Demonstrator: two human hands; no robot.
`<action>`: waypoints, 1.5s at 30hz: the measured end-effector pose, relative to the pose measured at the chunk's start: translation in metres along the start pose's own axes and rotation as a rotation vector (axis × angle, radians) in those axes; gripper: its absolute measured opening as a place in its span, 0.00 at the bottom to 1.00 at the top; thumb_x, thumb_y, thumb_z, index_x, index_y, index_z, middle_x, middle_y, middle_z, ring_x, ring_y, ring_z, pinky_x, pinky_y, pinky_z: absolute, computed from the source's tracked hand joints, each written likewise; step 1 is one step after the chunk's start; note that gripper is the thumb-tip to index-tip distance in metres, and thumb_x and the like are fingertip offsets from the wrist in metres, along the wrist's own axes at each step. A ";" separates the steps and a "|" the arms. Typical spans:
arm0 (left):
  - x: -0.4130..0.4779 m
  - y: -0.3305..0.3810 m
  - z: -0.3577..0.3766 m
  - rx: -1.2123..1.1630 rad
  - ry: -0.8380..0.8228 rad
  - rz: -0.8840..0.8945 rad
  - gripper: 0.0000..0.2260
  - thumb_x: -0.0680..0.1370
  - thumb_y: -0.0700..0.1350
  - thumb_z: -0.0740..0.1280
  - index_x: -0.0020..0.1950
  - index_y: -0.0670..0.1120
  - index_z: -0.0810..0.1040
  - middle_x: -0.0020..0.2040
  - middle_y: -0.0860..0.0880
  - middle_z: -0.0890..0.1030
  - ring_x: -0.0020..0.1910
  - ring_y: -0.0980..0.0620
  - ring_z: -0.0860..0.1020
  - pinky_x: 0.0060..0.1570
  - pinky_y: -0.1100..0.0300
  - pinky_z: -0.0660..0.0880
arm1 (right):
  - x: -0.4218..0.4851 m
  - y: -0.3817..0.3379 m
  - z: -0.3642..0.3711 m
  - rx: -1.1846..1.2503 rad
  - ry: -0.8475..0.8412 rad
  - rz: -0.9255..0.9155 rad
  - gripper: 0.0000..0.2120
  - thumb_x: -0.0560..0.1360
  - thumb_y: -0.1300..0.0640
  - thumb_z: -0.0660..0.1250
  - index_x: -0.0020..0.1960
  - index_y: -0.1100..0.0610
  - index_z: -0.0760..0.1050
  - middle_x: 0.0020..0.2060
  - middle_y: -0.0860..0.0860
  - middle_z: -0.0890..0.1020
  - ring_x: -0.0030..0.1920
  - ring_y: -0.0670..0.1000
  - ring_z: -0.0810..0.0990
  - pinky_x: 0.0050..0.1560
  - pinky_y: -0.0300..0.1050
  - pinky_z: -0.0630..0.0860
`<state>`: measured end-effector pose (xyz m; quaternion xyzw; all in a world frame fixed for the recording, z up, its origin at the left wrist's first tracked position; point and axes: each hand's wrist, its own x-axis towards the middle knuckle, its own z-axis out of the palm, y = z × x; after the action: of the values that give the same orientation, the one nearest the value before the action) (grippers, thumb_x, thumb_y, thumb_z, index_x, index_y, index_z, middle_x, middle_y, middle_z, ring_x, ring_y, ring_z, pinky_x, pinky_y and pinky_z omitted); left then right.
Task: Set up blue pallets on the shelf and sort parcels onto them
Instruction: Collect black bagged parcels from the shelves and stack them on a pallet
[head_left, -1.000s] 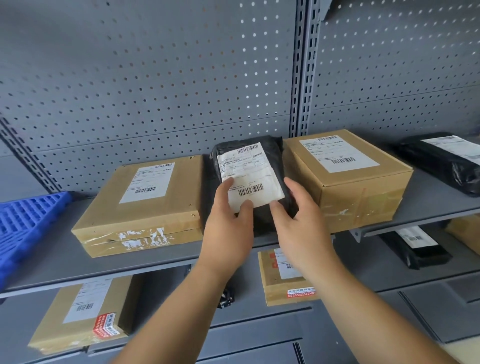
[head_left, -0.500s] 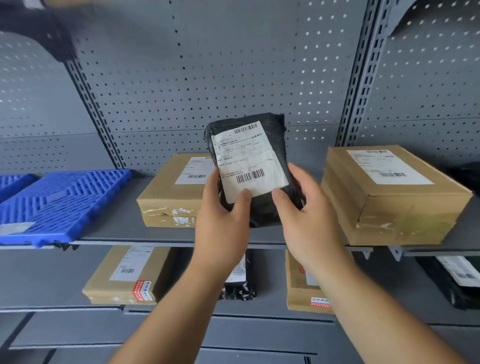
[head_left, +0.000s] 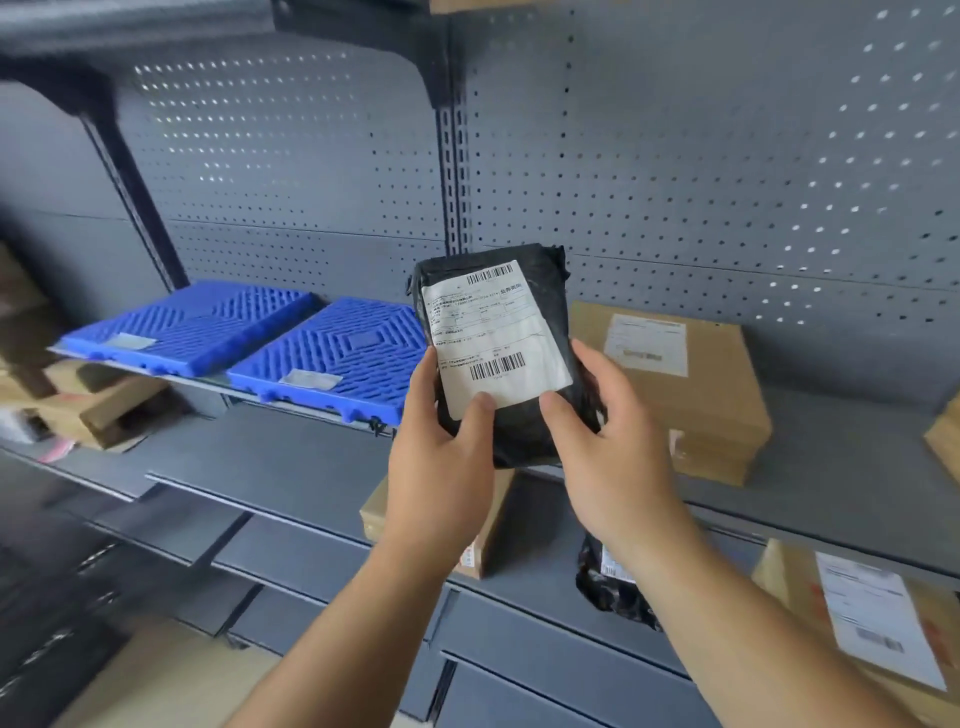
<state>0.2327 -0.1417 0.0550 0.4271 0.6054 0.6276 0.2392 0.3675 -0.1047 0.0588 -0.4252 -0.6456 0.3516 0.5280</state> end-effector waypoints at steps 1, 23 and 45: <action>0.008 -0.006 -0.017 0.003 0.019 -0.003 0.24 0.81 0.50 0.66 0.76 0.62 0.68 0.59 0.72 0.80 0.56 0.72 0.78 0.55 0.67 0.79 | 0.000 -0.003 0.020 0.014 -0.023 -0.001 0.23 0.79 0.52 0.67 0.74 0.44 0.71 0.63 0.36 0.80 0.63 0.36 0.78 0.62 0.40 0.76; 0.148 -0.078 -0.223 0.165 0.208 -0.097 0.26 0.78 0.53 0.64 0.76 0.64 0.67 0.62 0.68 0.80 0.51 0.69 0.80 0.43 0.67 0.74 | 0.051 -0.019 0.282 0.059 -0.263 0.052 0.20 0.80 0.51 0.68 0.72 0.46 0.73 0.60 0.35 0.81 0.59 0.31 0.77 0.56 0.26 0.72; 0.331 -0.117 -0.198 0.120 -0.048 -0.147 0.25 0.77 0.52 0.66 0.74 0.62 0.71 0.58 0.67 0.82 0.58 0.65 0.80 0.62 0.55 0.77 | 0.181 0.024 0.343 -0.079 -0.084 0.207 0.22 0.78 0.50 0.69 0.71 0.41 0.72 0.56 0.33 0.80 0.54 0.26 0.75 0.45 0.24 0.72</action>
<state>-0.1285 0.0366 0.0429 0.4102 0.6656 0.5605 0.2729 0.0204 0.0697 0.0399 -0.4951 -0.6331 0.3959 0.4441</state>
